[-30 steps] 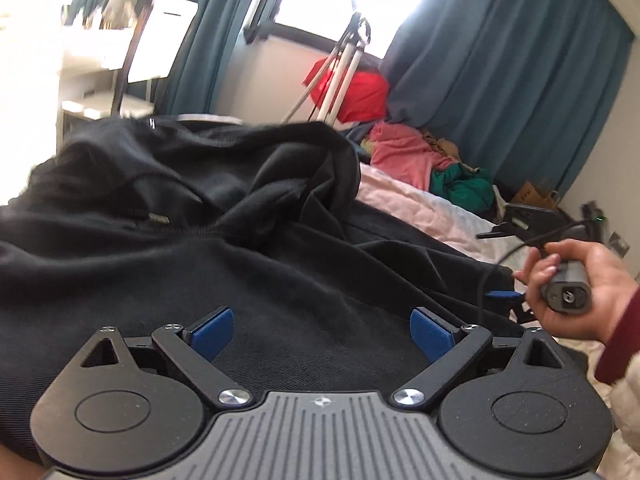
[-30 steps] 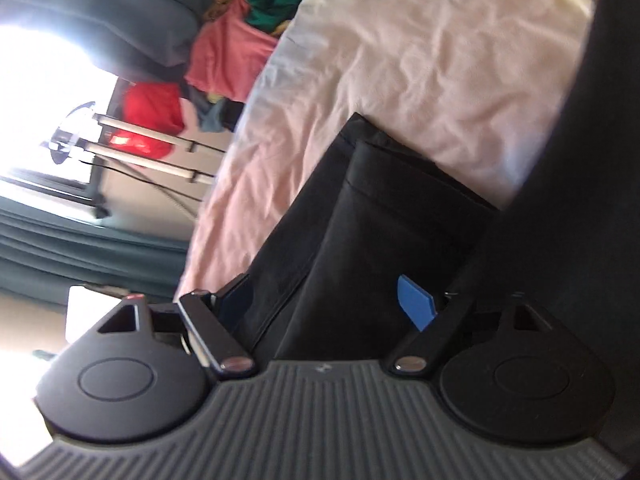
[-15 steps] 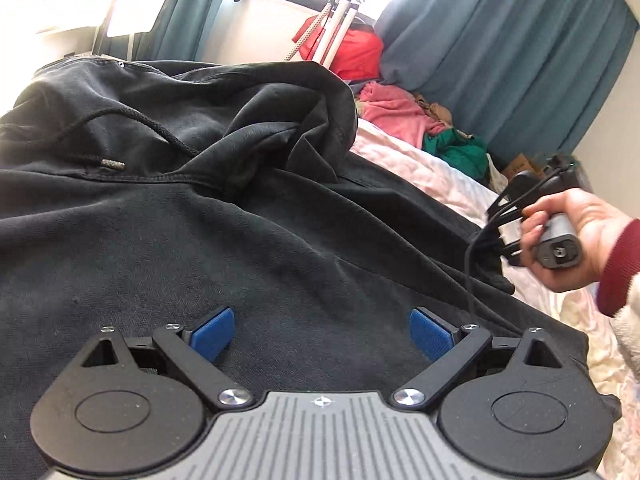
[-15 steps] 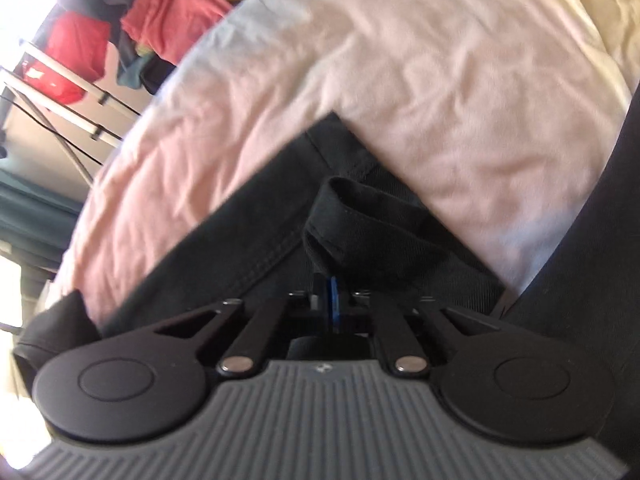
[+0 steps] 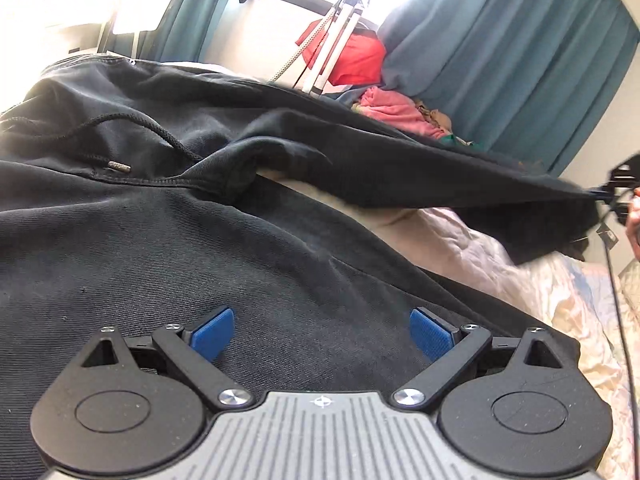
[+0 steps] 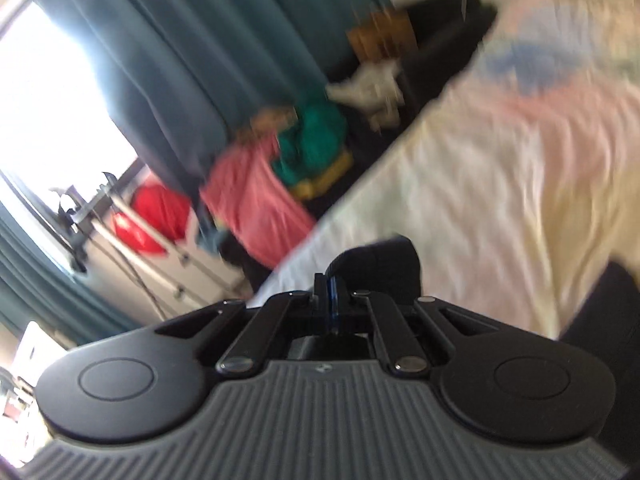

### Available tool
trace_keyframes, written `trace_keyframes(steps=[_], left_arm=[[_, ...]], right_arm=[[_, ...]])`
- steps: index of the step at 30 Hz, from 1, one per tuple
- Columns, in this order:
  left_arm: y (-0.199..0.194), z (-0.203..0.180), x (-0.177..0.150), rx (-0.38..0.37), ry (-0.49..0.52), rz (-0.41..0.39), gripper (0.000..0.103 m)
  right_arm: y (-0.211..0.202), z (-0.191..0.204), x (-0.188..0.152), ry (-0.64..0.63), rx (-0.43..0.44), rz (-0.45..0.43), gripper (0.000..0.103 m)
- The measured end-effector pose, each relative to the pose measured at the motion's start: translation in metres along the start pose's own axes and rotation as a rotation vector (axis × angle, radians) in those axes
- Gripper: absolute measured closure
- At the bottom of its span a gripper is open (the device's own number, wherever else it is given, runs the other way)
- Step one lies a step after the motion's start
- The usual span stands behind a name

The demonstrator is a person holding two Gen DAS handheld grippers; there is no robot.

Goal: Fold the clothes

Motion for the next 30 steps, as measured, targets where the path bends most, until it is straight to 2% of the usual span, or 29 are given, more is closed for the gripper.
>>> trace_keyframes(steps=[2,4,6,8,11,14,15,17,18,19,22,24,26,30], left_arm=[[0.002,-0.001,0.0,-0.002,0.002,0.004,0.007],[0.004,-0.002,0.0,-0.004,0.004,0.011,0.007],[0.005,-0.003,-0.001,-0.005,0.007,0.016,0.007],[0.008,-0.004,-0.002,0.0,0.016,0.018,0.007],[0.011,-0.005,-0.005,0.005,0.03,0.022,0.007],[0.013,-0.005,-0.009,0.01,0.049,0.022,0.007],[0.013,-0.004,-0.011,0.01,0.056,0.021,0.007],[0.014,-0.004,-0.014,0.013,0.061,0.018,0.007],[0.014,-0.004,-0.015,0.016,0.059,0.016,0.007],[0.015,-0.005,-0.015,0.013,0.056,0.012,0.007],[0.017,-0.01,-0.017,0.004,0.059,0.013,0.007],[0.017,-0.014,-0.019,-0.002,0.052,0.016,0.007],[0.018,-0.015,-0.019,-0.012,0.038,0.021,0.007],[0.021,-0.017,-0.022,-0.01,0.029,0.018,0.007]], right_arm=[[-0.006,-0.026,0.005,-0.001,-0.008,-0.047,0.099],[-0.006,-0.06,-0.006,0.005,-0.009,-0.062,0.098],[-0.005,-0.092,-0.031,-0.004,-0.02,-0.047,0.098],[0.002,-0.12,-0.063,0.019,-0.031,0.016,0.098],[0.005,-0.154,-0.102,0.123,-0.02,0.078,0.096],[0.005,-0.176,-0.124,0.289,0.024,0.102,0.094],[0.006,-0.18,-0.128,0.342,0.056,0.112,0.091],[0.013,-0.183,-0.136,0.445,0.119,0.158,0.068],[0.017,-0.181,-0.14,0.5,0.146,0.19,0.047],[0.02,-0.178,-0.144,0.542,0.169,0.212,0.032],[0.026,-0.159,-0.152,0.6,0.212,0.26,0.029],[0.035,-0.146,-0.158,0.562,0.218,0.299,0.03],[0.05,-0.144,-0.159,0.538,0.164,0.301,0.029],[0.081,-0.156,-0.139,0.59,0.088,0.239,0.031]])
Point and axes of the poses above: each gripper's, at about its wrist camera, not at the fingertips, and y roughly the way its jaws point, z to its left, x to its top, the point moved 9 cm from there along y, roughly the way its jaws point, and after that the axes turned 5 degrees about -z, right-handed, at the moved point
